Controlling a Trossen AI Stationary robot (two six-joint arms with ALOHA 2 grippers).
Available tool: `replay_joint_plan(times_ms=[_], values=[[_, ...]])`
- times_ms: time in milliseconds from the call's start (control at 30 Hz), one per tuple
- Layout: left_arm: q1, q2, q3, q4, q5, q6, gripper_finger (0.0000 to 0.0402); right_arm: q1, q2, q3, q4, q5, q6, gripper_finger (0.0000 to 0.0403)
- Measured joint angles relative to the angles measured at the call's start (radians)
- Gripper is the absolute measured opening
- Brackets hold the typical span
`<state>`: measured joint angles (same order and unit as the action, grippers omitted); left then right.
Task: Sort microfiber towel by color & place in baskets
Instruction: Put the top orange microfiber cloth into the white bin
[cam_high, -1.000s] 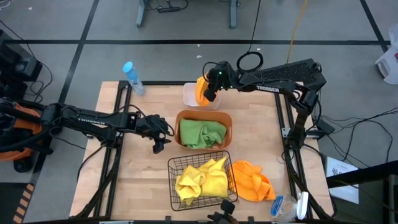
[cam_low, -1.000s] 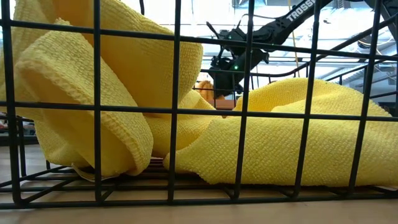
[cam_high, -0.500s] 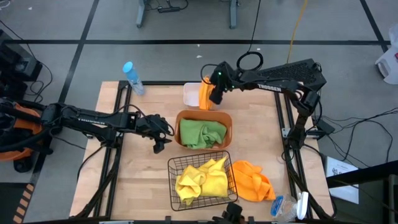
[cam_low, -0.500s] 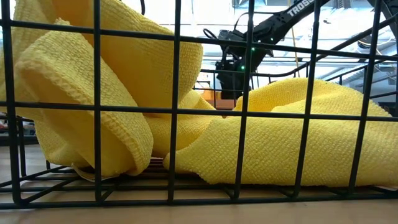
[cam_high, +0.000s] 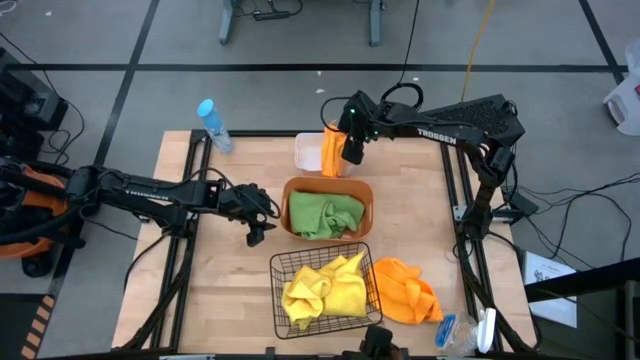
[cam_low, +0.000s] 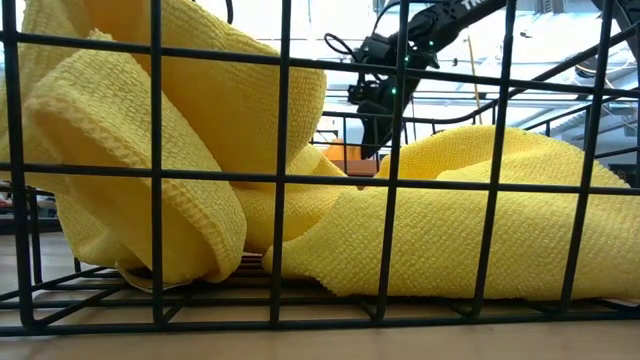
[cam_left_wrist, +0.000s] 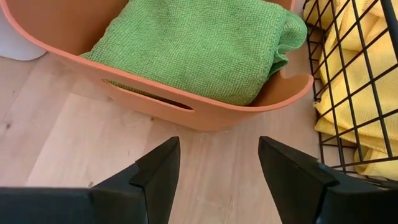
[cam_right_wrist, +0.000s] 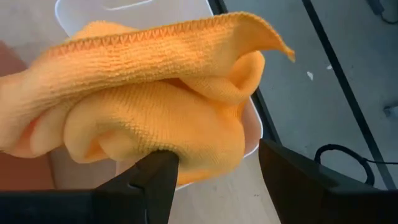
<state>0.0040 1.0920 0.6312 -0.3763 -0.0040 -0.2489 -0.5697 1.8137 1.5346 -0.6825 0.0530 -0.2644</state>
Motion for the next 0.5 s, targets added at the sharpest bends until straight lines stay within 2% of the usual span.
replay_joint_plan(times_ms=[333, 500], values=[[0.000, 0.000, 0.000, 0.000, -0.001, 0.023, 0.0223, -0.006, -0.021, 0.007, -0.050, -0.012, -0.078, 0.0230], [0.000, 0.000, 0.000, 0.000, -0.001, 0.024, 0.0223, -0.002, -0.083, 0.007, -0.081, -0.104, -0.078, 0.0197]])
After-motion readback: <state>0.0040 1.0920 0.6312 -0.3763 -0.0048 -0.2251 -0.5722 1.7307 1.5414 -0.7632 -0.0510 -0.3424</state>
